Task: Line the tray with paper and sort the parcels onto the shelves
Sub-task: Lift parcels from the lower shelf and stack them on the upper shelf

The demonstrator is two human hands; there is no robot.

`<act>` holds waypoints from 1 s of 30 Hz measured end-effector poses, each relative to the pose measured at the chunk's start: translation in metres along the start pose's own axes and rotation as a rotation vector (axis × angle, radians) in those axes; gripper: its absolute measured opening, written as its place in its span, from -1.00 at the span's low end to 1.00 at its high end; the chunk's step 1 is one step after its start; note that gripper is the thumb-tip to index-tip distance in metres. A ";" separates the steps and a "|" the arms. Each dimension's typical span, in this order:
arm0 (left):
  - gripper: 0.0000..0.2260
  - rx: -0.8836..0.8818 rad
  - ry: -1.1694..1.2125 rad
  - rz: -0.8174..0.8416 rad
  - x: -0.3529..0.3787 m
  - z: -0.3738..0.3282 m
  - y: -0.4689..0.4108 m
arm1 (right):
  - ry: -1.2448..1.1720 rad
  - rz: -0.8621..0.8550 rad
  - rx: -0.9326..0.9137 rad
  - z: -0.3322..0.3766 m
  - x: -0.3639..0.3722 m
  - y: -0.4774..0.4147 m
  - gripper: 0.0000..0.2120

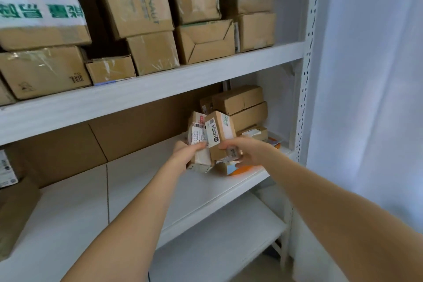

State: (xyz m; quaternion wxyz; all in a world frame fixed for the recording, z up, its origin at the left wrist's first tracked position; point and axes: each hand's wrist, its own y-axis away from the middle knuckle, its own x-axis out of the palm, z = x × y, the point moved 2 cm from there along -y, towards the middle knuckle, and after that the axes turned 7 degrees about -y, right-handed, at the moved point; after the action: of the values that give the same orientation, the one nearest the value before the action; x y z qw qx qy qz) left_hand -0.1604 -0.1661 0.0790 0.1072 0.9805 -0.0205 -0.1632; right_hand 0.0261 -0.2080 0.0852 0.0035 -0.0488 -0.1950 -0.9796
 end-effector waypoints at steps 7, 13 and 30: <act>-0.54 0.031 -0.051 0.133 0.054 -0.028 0.054 | -0.085 0.013 -0.003 0.007 -0.060 0.068 -0.44; -0.59 0.065 -0.014 0.352 0.071 -0.066 0.082 | -0.006 -0.024 -0.052 0.030 -0.090 0.108 -0.52; -0.52 0.483 -0.023 0.288 0.053 -0.217 0.153 | -0.113 -0.123 -0.524 0.145 -0.109 0.177 -0.56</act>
State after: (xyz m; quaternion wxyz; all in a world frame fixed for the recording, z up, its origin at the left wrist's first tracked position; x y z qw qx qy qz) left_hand -0.0402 -0.2748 0.2961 -0.1074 0.9628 -0.1992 -0.1477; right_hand 0.1527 -0.3177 0.2752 -0.0795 -0.0907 0.0626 -0.9907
